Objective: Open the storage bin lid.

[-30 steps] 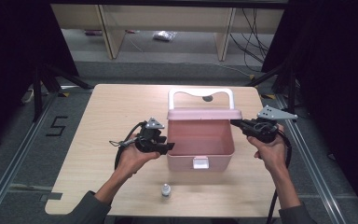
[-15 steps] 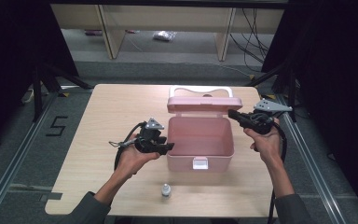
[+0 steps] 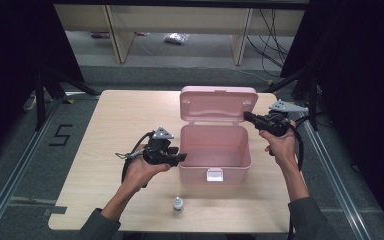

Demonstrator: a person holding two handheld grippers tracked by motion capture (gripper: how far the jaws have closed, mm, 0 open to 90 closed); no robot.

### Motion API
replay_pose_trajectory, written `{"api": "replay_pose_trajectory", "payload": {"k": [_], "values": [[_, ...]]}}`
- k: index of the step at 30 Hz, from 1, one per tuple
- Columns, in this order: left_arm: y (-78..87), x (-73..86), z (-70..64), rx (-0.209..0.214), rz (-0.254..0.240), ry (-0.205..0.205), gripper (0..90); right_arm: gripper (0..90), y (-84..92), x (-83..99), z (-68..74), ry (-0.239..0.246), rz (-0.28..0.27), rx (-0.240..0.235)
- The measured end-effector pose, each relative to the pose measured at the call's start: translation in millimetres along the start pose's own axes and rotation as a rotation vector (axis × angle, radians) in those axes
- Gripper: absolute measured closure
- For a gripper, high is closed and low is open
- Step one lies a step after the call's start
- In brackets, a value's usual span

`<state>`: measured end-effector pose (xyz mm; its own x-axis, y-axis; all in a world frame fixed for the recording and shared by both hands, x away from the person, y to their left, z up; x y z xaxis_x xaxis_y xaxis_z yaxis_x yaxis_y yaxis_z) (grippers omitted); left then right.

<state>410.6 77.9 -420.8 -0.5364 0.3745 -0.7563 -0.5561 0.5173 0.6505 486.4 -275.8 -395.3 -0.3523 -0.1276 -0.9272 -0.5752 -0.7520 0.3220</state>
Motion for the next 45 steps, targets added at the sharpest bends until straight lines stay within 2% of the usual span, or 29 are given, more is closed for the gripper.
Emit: {"api": "replay_pose_trajectory", "payload": {"k": [1, 2, 3, 9, 10, 11, 12, 13, 15, 17, 18, 20, 21, 22, 23, 24, 25, 27, 28, 30, 31, 32, 33, 37, 40, 41, 42, 44, 45], "values": [[-0.2, 0.0, -0.3, -0.002, 0.0, 0.001, 58.4, 90.0, -0.6, -1.1, -3.0, 0.036, -0.007, 0.014], [-0.2, 0.1, -0.8, -0.004, -0.002, 0.001, 58.3, 90.0, -1.9, -1.2, -1.7, -0.002, -0.005, 0.005], [-0.5, 0.3, -1.4, -0.011, -0.006, 0.002, 58.3, 90.0, -2.4, -2.1, -4.0, 0.027, 0.001, 0.015], [-0.4, 0.6, -1.4, -0.018, -0.004, 0.0, 58.3, 90.0, -6.8, -6.1, -7.5, 0.001, 0.029, 0.025], [-0.5, 0.6, -1.4, -0.018, -0.005, -0.001, 58.3, 90.0, -7.8, -7.1, -10.1, 0.031, 0.019, 0.031], [-0.7, 0.5, -0.8, -0.011, -0.003, -0.002, 58.3, 90.0, -8.7, -7.5, -9.4, 0.004, 0.027, 0.027], [-0.4, 0.6, -0.9, -0.015, -0.003, -0.003, 58.2, 90.0, -9.7, -8.1, -11.4, 0.019, 0.021, 0.029], [-0.4, 0.8, -1.0, -0.016, -0.005, -0.002, 58.2, 90.0, -10.7, -8.4, -11.5, -0.001, 0.026, 0.028], [-0.4, 0.8, -1.1, -0.01, -0.006, 0.001, 58.3, 90.0, -12.7, -9.6, -13.5, -0.005, 0.03, 0.034], [-0.2, 0.9, -0.8, -0.007, -0.005, 0.001, 58.3, 90.0, -14.9, -11.7, -17.4, 0.023, 0.038, 0.037], [-0.4, 1.0, -0.9, -0.006, -0.007, 0.006, 58.3, 90.0, -15.4, -12.1, -15.7, -0.009, 0.047, 0.038], [-0.4, 0.9, -0.8, -0.006, -0.006, 0.003, 58.2, 90.0, -17.4, -13.2, -18.7, 0.007, 0.051, 0.049], [-0.6, 1.0, -1.0, -0.006, -0.008, 0.007, 58.2, 90.0, -19.1, -12.9, -18.6, -0.01, 0.042, 0.044], [-0.3, 1.0, -0.8, -0.005, -0.005, 0.002, 58.3, 90.0, -19.9, -13.4, -21.1, 0.005, 0.05, 0.05], [-0.5, 0.9, -1.2, -0.009, -0.008, 0.007, 58.3, 90.0, -20.8, -13.5, -20.3, -0.021, 0.053, 0.045], [-0.2, 0.9, -1.0, -0.008, -0.004, 0.002, 58.3, 90.0, -22.2, -12.9, -21.3, -0.012, 0.047, 0.055], [-0.4, 0.9, -1.1, -0.008, -0.006, 0.006, 58.3, 90.0, -23.2, -13.3, -20.7, -0.037, 0.058, 0.054], [-0.4, 1.0, -1.1, -0.007, -0.007, 0.008, 58.3, 90.0, -25.7, -13.6, -22.7, -0.021, 0.058, 0.051], [-0.4, 1.0, -1.2, -0.008, -0.007, 0.009, 58.2, 90.0, -25.6, -13.4, -20.8, -0.047, 0.064, 0.062], [-0.6, 1.0, -1.1, -0.007, -0.007, 0.01, 58.2, 90.0, -26.9, -12.8, -21.8, -0.046, 0.065, 0.062], [-0.5, 1.0, -1.0, -0.007, -0.008, 0.01, 58.2, 90.0, -26.3, -13.7, -23.9, -0.02, 0.075, 0.07], [-0.5, 1.0, -1.0, -0.007, -0.008, 0.011, 58.2, 90.0, -26.2, -13.7, -23.9, -0.021, 0.076, 0.071], [-0.6, 1.0, -1.2, -0.008, -0.008, 0.012, 58.2, 90.0, -26.5, -13.2, -22.0, -0.054, 0.077, 0.063], [-0.6, 1.1, -1.2, -0.008, -0.009, 0.014, 58.2, 90.0, -25.3, -13.2, -24.4, -0.021, 0.067, 0.082], [-1.0, 1.6, -1.7, -0.014, -0.011, 0.008, 57.0, 90.0, -24.5, -13.3, -24.8, -0.022, 0.071, 0.079], [-0.8, 1.7, -2.0, -0.016, -0.011, 0.007, 56.8, 90.0, -24.2, -13.6, -23.2, -0.037, 0.07, 0.076], [-0.8, 1.8, -2.0, -0.016, -0.011, 0.01, 56.8, 90.0, -23.2, -14.0, -24.6, -0.008, 0.068, 0.078], [-0.8, 1.8, -2.0, -0.016, -0.011, 0.012, 56.9, 90.0, -22.3, -15.1, -18.1, -0.032, 0.066, 0.066], [-0.8, 1.8, -1.8, -0.015, -0.01, 0.013, 56.8, 90.0, -20.2, -17.0, -16.0, -0.014, 0.087, 0.064]]}}
Point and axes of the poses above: each handheld gripper's, and its own axes: y roughly backward along the jaws, x roughly out of its underside, z roughly to its left, the point moved 1 cm from there along -y, roughly forward along the jaws, and after that the axes turned 8 degrees about -x, right-handed, at the moved point
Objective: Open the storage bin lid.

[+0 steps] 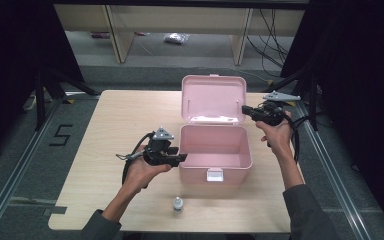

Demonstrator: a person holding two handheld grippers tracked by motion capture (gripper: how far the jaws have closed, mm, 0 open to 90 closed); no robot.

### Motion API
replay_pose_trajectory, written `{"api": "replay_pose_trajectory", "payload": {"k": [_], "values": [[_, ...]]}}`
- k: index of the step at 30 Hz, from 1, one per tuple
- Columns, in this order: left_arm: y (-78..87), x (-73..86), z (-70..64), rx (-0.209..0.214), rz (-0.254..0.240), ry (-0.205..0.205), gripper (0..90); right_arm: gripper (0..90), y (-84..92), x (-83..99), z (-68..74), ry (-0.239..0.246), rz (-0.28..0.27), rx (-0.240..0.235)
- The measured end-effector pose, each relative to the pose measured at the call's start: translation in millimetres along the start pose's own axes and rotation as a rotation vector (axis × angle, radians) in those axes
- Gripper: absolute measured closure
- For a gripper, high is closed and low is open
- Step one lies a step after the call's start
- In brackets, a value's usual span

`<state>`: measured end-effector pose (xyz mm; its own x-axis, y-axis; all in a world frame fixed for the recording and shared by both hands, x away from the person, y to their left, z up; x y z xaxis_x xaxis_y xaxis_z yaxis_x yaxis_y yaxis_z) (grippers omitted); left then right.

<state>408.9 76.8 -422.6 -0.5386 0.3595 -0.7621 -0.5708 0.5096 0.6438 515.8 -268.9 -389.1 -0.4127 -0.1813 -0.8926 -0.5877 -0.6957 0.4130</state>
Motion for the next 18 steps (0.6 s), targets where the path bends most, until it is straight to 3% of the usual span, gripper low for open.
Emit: {"api": "replay_pose_trajectory", "payload": {"k": [2, 4, 6, 12, 14, 15, 18], "values": [[0.0, 0.1, -0.1, 0.001, -0.001, -0.002, 56.8, 88.6, 2.8, -1.0, 5.4, 0.058, 0.012, 0.018], [-0.1, 0.3, -0.9, 0.004, -0.006, -0.001, 56.5, 87.0, 5.8, -1.3, 12.9, 0.064, 0.035, 0.01], [0.0, 0.3, -1.1, 0.006, -0.006, -0.005, 56.4, 85.4, 9.1, -2.7, 19.5, 0.106, 0.044, 0.008], [0.4, 0.4, -1.3, 0.009, -0.003, -0.017, 56.0, 75.6, 22.1, -3.7, 45.0, 0.109, 0.088, -0.01], [0.7, 0.6, -1.8, 0.006, -0.001, -0.02, 55.8, 71.7, 27.5, -2.7, 50.6, 0.139, 0.11, -0.005], [1.0, 0.5, -2.2, -0.003, -0.004, -0.022, 55.9, 70.5, 31.1, -1.8, 56.2, 0.124, 0.124, -0.005], [0.9, 0.3, -1.9, -0.01, -0.002, -0.025, 55.7, 64.0, 40.3, -0.6, 68.9, 0.145, 0.148, -0.016]]}}
Point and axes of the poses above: each handheld gripper's, and its own axes: y roughly backward along the jaws, x roughly out of its underside, z roughly to its left, the point moved 1 cm from there along -y, roughly forward along the jaws, and after that the axes turned 8 degrees about -x, right-handed, at the moved point
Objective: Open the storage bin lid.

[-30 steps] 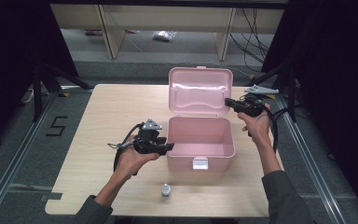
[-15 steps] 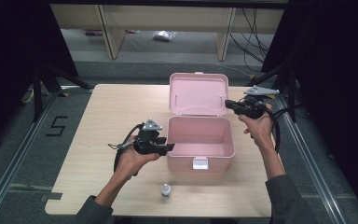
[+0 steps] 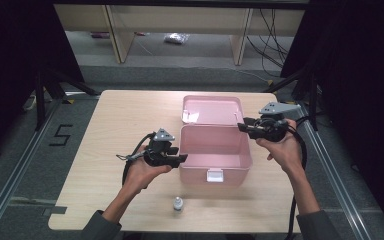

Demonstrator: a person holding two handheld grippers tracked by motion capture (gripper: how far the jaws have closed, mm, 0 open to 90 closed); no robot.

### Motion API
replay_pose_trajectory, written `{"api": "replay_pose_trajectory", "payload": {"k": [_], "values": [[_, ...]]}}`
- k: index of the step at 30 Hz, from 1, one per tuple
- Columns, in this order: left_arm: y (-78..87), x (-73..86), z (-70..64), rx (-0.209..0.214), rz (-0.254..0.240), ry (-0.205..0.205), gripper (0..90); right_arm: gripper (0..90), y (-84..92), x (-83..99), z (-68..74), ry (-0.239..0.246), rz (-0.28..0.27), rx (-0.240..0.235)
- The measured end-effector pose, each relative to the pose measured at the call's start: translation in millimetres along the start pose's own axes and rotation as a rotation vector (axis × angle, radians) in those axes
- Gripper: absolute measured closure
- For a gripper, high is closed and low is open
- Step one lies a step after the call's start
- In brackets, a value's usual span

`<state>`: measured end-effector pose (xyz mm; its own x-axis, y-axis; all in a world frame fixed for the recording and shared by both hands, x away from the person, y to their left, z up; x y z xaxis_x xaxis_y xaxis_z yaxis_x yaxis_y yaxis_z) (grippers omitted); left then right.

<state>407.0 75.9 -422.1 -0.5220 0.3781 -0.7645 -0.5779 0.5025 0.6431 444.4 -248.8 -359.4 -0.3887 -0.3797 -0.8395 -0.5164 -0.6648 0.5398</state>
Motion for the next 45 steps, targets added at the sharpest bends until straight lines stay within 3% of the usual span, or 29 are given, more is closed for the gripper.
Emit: {"api": "replay_pose_trajectory", "payload": {"k": [3, 5, 10, 15, 17, 19, 27, 36, 40, 45], "values": [[-0.4, 0.0, 0.4, 0.017, -0.001, 0.005, 55.5, 55.2, 6.6, 1.9, 17.6, 0.03, 0.03, -0.024], [-0.7, 0.0, 0.6, 0.02, -0.003, 0.005, 55.3, 54.2, 11.1, 5.3, 29.5, 0.055, 0.025, -0.041], [-0.8, 0.1, 0.4, 0.015, -0.004, 0.006, 55.2, 50.6, 19.9, 13.4, 52.8, 0.056, 0.037, -0.086], [-0.6, 0.0, 0.2, 0.013, -0.001, 0.003, 55.1, 49.2, 22.9, 20.7, 69.6, 0.072, 0.044, -0.107], [-0.6, 0.1, 0.1, 0.012, -0.002, 0.002, 55.2, 49.0, 23.3, 22.5, 75.1, 0.107, 0.068, -0.114], [-0.7, 0.0, 0.4, 0.013, -0.001, 0.001, 55.1, 48.7, 23.0, 25.4, 82.1, 0.092, 0.078, -0.126], [-0.8, 0.0, 0.4, 0.014, 0.0, 0.002, 55.1, 47.7, 12.2, 34.8, 106.0, 0.125, 0.162, -0.173], [-1.0, 0.1, 0.7, 0.017, 0.0, 0.005, 55.0, 46.3, -6.5, 41.9, 130.3, 0.204, 0.229, -0.254], [-1.0, 0.3, 0.9, 0.022, -0.001, 0.003, 55.0, 46.0, -10.7, 45.5, 137.7, 0.187, 0.251, -0.261], [-1.2, 0.2, 1.1, 0.02, -0.002, 0.004, 54.8, 45.5, -16.9, 48.3, 144.8, 0.211, 0.283, -0.294]]}}
Point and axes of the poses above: each handheld gripper's, and its own axes: y roughly backward along the jaws, x roughly out of its underside, z roughly to its left, the point moved 1 cm from there along -y, roughly forward along the jaws, and after that the axes turned 8 degrees about -x, right-handed, at the moved point
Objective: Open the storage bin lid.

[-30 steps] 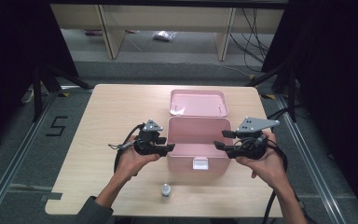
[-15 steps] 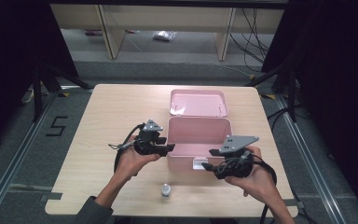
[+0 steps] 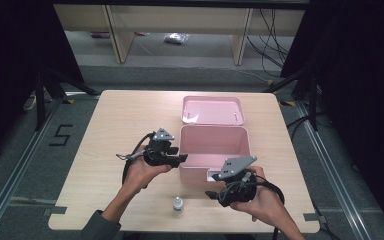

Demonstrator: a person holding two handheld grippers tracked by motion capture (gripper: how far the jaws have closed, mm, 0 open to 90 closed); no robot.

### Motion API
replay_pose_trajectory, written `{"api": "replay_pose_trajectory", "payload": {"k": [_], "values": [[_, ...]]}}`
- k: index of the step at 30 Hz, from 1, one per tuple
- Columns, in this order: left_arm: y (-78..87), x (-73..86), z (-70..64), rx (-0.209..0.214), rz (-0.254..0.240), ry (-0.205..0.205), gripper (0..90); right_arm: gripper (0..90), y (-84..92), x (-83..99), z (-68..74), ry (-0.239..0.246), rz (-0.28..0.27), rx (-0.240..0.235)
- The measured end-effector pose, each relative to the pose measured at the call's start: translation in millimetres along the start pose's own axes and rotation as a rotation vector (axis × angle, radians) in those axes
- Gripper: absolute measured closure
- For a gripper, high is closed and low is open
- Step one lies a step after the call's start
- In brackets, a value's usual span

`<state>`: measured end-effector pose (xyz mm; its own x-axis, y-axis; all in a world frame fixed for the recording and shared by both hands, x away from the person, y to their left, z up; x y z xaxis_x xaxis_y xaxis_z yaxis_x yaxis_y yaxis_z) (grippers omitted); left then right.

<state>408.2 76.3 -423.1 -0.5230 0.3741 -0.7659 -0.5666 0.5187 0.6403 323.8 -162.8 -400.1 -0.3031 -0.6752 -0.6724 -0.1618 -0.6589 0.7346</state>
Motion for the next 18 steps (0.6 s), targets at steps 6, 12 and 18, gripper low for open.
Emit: {"api": "replay_pose_trajectory", "payload": {"k": [6, 12, 18], "values": [[-0.2, 0.0, 0.0, 0.0, -0.002, 0.001, 54.6, 44.7, -12.2, -2.9, 5.8, 0.006, 0.018, -0.023], [-0.3, 0.0, 0.2, 0.001, -0.002, 0.001, 54.5, 44.5, -27.9, -5.6, 11.5, 0.01, 0.07, -0.049], [-0.3, 0.0, 0.2, 0.002, -0.003, 0.003, 54.5, 44.3, -41.3, -10.8, 17.5, 0.038, 0.11, -0.057]]}}
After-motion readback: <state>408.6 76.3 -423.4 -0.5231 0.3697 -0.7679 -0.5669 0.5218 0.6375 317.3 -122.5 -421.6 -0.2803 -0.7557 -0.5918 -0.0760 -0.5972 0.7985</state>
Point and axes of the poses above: each handheld gripper's, and its own axes: y roughly backward along the jaws, x roughly out of its underside, z roughly to its left, the point moved 1 cm from there along -y, roughly forward along the jaws, and after that the axes turned 8 degrees about -x, right-handed, at the moved point
